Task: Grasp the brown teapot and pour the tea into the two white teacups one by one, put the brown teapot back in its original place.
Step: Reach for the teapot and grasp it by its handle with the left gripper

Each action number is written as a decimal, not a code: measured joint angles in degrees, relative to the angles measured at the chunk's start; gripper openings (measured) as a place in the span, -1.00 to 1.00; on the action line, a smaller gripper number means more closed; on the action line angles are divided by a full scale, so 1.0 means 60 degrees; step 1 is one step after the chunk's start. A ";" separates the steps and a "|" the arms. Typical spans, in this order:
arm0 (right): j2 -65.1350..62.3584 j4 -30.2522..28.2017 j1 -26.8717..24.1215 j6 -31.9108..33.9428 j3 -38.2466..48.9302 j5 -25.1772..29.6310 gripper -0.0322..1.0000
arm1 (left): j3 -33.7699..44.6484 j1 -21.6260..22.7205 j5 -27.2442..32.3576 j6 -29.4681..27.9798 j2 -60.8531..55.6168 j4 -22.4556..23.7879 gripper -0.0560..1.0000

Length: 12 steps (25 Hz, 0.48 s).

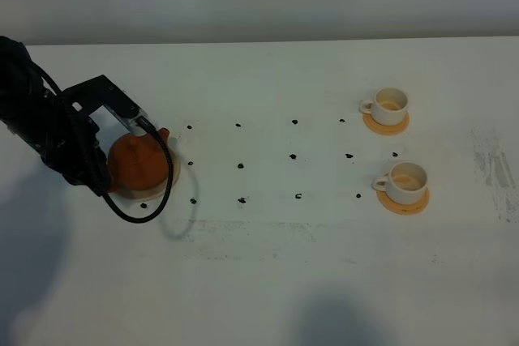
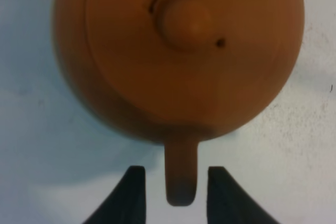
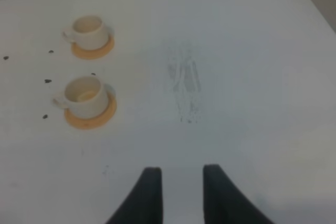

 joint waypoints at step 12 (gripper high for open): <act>0.0000 0.0000 0.0000 0.0000 0.0000 0.0000 -0.50 | 0.0000 0.0000 -0.0038 -0.0077 0.0209 0.0032 -0.74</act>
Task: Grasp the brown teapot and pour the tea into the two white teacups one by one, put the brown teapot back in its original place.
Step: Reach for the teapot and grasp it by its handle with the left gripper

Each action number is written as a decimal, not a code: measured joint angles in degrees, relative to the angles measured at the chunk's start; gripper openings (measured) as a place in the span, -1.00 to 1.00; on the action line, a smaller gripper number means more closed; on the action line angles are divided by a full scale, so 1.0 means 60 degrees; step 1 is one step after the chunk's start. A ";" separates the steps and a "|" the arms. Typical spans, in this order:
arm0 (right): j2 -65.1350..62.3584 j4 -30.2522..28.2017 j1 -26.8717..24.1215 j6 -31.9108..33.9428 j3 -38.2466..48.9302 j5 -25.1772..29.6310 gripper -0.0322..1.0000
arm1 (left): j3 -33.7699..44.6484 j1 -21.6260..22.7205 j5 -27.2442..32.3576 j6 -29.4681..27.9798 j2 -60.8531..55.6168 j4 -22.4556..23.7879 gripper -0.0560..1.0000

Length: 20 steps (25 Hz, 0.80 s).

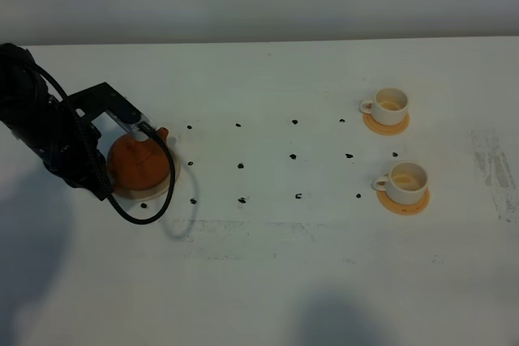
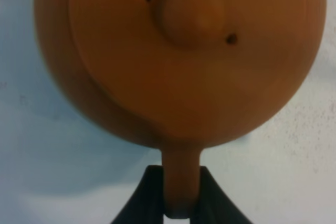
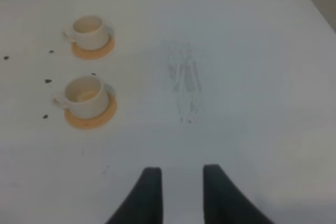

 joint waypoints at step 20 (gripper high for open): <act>0.0000 0.0000 0.0000 0.0000 0.0000 0.0000 -0.50 | 0.0286 0.0000 -0.0503 0.0853 -0.0212 -0.0132 -0.74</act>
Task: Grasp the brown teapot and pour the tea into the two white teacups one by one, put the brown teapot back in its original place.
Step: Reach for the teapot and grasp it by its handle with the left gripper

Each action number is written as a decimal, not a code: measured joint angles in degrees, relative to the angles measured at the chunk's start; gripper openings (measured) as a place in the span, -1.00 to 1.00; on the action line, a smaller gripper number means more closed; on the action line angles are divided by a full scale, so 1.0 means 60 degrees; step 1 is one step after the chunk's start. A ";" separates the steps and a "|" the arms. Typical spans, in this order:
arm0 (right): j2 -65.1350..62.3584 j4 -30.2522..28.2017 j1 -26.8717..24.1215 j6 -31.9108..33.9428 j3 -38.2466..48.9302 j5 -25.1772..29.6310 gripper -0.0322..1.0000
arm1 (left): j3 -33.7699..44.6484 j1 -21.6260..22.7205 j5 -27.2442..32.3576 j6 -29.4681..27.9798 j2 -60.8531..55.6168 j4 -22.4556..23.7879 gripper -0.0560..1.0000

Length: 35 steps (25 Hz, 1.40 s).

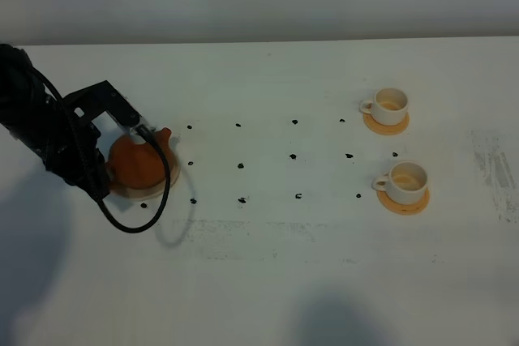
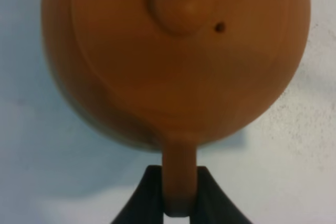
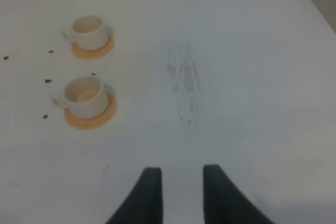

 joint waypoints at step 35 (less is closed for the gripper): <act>0.0000 0.0000 0.0000 0.0000 0.0000 -0.0010 -0.50 | 0.1384 0.0117 -0.1563 0.0866 -0.0846 -0.0818 -0.74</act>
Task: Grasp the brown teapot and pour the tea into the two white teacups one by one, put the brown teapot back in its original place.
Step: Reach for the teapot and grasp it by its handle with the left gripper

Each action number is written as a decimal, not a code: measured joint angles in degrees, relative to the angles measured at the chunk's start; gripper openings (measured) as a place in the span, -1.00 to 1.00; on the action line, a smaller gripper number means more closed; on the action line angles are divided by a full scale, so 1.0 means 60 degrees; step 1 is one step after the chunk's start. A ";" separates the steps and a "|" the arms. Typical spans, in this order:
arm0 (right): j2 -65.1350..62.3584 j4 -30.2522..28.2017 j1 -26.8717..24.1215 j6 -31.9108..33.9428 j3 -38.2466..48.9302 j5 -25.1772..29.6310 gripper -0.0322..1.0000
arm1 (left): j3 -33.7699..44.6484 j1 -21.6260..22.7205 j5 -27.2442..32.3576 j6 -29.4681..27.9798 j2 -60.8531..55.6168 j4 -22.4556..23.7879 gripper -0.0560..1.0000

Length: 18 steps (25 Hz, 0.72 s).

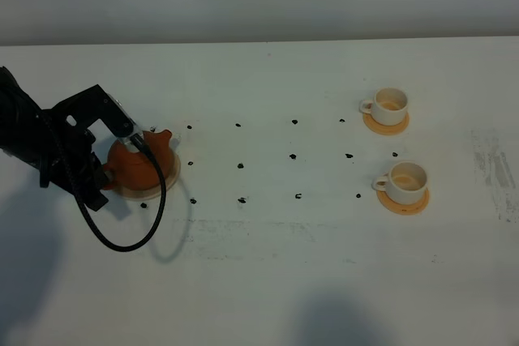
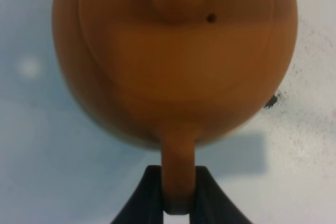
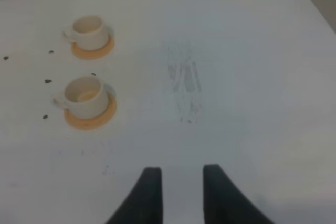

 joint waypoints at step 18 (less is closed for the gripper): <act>0.0000 0.0000 0.0000 0.0000 0.0000 0.0000 -0.50 | 0.0423 0.0067 -0.0767 0.0711 -0.0088 -0.0663 -0.74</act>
